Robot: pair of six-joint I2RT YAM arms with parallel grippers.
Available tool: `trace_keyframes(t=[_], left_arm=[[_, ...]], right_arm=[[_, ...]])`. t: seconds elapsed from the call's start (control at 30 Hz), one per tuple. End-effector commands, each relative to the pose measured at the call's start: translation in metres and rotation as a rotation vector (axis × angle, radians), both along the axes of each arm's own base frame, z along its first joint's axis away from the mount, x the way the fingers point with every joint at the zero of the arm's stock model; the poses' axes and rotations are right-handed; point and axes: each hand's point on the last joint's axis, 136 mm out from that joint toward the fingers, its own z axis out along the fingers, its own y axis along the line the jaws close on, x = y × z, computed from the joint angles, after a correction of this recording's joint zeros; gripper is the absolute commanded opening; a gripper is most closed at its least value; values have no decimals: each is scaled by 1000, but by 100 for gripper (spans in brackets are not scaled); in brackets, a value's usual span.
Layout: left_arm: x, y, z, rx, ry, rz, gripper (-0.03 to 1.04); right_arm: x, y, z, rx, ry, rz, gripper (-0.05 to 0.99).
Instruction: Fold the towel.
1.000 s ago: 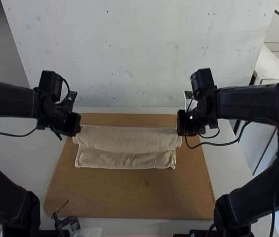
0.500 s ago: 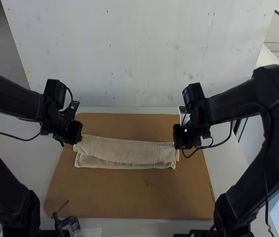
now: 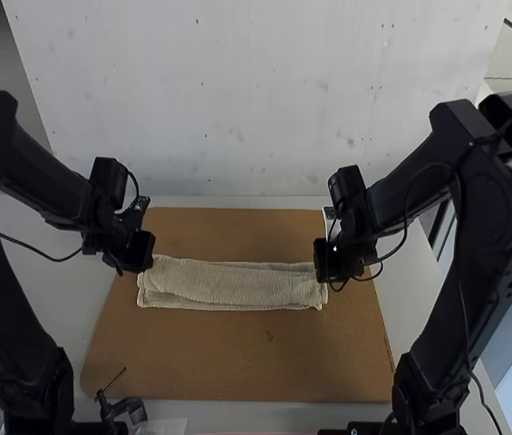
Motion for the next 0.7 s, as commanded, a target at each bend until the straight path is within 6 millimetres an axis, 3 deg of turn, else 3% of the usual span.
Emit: trace_keyframes(t=[0.0,0.4,0.67], left_arm=[[5,5,-4,2,4,29,1],[6,7,-14,5,22,35,1],[12,8,-10,3,-4,38,1]], right_arm=[[10,6,4,-2,-25,-4,2],[27,12,12,13,-76,-5,2],[32,14,10,23,-87,-13,2]])
